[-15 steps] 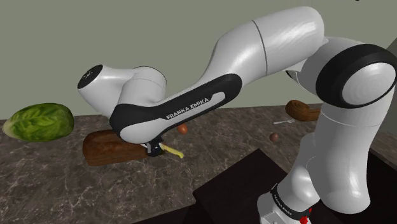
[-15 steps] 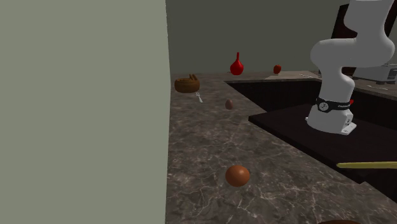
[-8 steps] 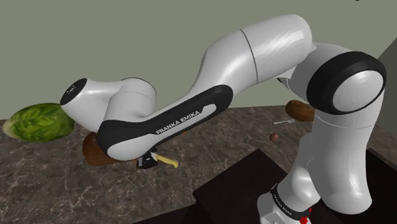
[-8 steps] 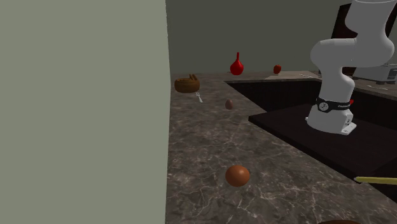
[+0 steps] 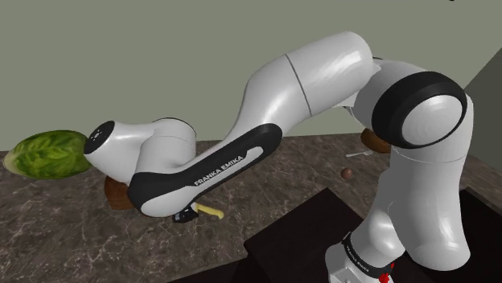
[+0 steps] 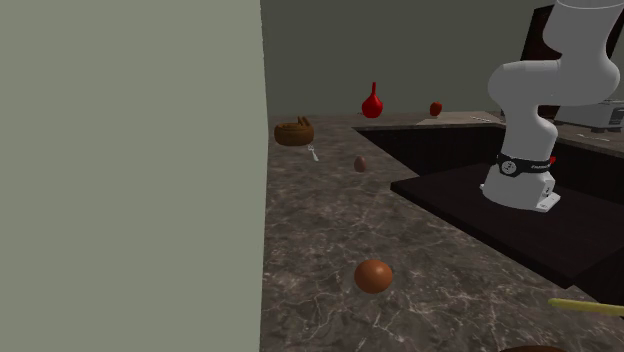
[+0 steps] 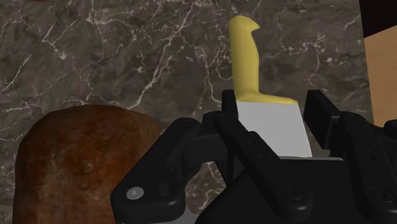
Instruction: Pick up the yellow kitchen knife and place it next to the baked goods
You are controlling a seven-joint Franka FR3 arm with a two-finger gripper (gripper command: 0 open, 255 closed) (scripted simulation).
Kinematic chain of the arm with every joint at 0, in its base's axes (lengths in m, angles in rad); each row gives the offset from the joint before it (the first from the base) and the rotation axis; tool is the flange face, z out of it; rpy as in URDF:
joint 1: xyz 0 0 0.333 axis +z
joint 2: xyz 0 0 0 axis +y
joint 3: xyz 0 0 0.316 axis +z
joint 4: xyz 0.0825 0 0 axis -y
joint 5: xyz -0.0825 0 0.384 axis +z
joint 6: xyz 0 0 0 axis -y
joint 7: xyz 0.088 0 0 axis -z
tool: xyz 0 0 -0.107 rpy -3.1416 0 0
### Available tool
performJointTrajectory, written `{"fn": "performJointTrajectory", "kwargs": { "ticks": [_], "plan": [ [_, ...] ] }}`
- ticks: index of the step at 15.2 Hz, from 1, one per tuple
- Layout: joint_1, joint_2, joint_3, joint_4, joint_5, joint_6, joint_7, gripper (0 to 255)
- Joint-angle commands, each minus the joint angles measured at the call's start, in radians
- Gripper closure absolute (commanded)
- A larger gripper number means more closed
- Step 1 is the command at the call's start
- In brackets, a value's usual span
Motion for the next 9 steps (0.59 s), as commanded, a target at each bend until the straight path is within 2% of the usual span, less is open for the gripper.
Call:
{"fn": "performJointTrajectory", "kwargs": {
  "ticks": [1, 9],
  "plan": [
    [0.001, 0.015, -0.002, -0.006, -0.005, 0.02, 0.006, 255],
    [0.005, 0.085, -0.012, -0.011, -0.024, 0.09, 0.031, 255]
  ]
}}
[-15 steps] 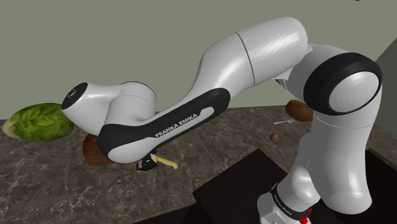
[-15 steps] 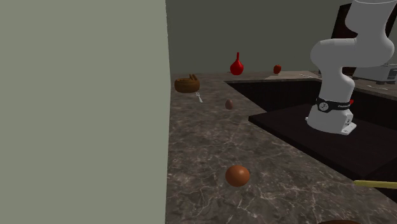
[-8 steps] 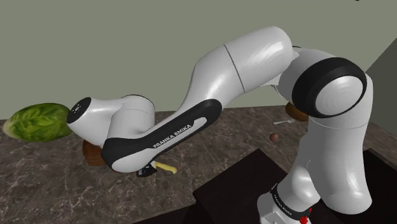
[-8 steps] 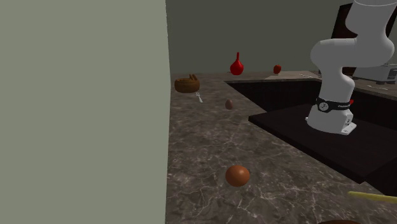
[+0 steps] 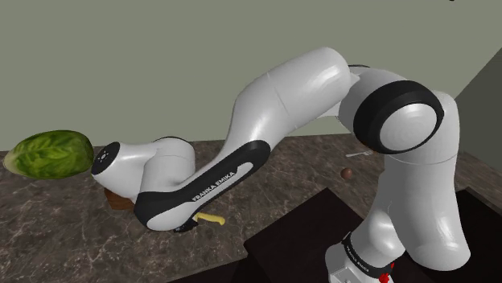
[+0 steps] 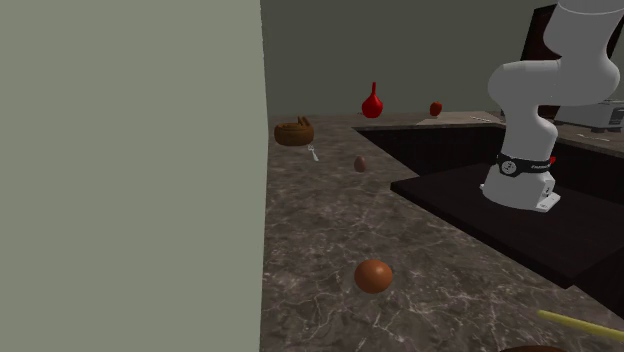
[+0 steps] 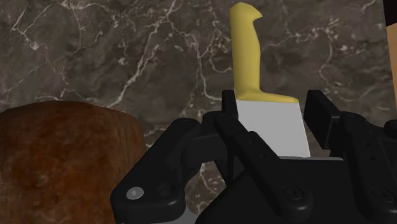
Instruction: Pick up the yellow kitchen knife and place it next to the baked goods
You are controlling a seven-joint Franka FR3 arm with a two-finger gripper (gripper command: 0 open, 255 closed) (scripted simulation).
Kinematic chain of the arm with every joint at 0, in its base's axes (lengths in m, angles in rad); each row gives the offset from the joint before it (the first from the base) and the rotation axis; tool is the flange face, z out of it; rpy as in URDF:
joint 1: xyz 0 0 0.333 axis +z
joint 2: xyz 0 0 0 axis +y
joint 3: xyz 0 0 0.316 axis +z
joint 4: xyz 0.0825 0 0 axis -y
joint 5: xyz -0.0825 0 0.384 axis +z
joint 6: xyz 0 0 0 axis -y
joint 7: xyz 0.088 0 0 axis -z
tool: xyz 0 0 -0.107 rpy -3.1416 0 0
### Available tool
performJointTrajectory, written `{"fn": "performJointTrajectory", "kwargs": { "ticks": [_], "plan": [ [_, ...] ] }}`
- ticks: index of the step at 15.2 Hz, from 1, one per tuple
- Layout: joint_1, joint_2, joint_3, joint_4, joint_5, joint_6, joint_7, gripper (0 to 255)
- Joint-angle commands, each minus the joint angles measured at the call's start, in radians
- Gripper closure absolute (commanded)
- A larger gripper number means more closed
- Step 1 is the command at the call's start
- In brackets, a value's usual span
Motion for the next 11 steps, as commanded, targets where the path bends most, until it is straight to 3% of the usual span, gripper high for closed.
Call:
{"fn": "performJointTrajectory", "kwargs": {
  "ticks": [1, 11],
  "plan": [
    [0.001, 0.02, -0.003, 0.003, -0.005, 0.016, 0.005, 255],
    [0.01, 0.119, -0.018, 0.018, -0.03, 0.095, 0.033, 255]
  ]
}}
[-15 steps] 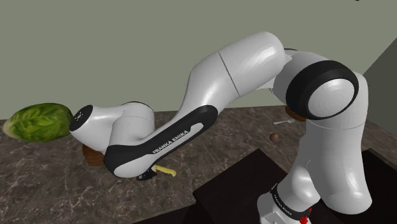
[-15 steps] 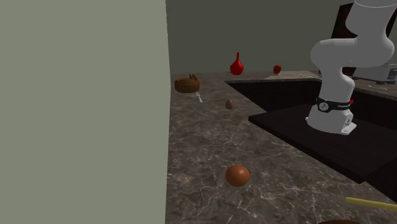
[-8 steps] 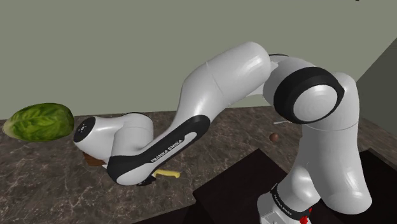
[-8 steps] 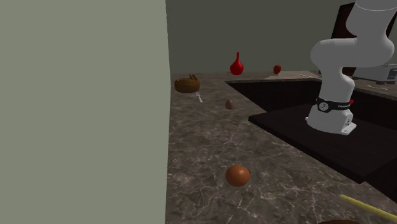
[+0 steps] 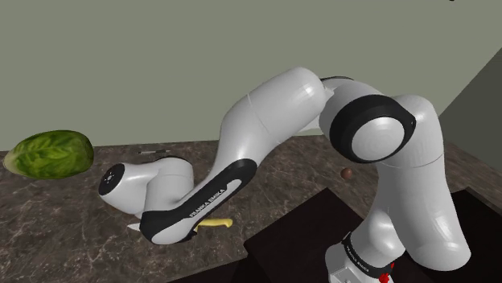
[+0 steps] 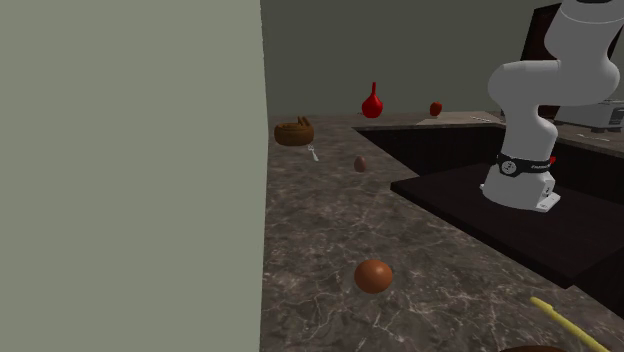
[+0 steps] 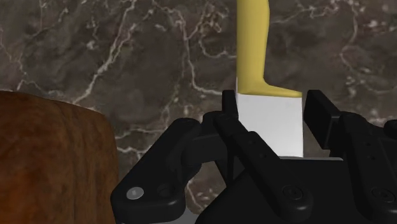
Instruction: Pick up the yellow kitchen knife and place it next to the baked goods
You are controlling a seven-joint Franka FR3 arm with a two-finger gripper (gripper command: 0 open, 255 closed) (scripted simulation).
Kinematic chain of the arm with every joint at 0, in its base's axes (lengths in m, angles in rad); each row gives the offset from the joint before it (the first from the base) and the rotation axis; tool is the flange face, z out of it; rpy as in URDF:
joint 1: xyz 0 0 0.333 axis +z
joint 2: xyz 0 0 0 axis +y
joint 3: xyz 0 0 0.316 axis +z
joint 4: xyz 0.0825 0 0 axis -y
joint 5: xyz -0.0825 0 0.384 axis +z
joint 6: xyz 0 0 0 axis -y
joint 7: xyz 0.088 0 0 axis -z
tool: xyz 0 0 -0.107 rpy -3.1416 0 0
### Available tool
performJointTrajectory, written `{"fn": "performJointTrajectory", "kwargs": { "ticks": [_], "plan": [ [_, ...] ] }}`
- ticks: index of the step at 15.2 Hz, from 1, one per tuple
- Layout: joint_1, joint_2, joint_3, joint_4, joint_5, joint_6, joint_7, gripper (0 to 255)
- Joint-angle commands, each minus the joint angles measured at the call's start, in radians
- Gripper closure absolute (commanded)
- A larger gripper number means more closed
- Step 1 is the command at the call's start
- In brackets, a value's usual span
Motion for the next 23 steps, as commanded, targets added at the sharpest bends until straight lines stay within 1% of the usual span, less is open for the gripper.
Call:
{"fn": "performJointTrajectory", "kwargs": {
  "ticks": [1, 9, 10, 15, 19, 23],
  "plan": [
    [0.001, 0.021, -0.004, 0.006, -0.005, 0.015, 0.004, 255],
    [0.002, 0.028, -0.005, 0.008, -0.007, 0.02, 0.006, 255],
    [0.002, 0.028, -0.005, 0.008, -0.007, 0.02, 0.006, 0],
    [0.002, 0.028, -0.005, 0.008, -0.007, 0.02, 0.006, 0],
    [0.021, 0.006, 0.011, 0.099, 0.019, -0.093, -0.012, 0],
    [0.021, 0.006, 0.011, 0.099, 0.019, -0.093, -0.012, 0]
  ]
}}
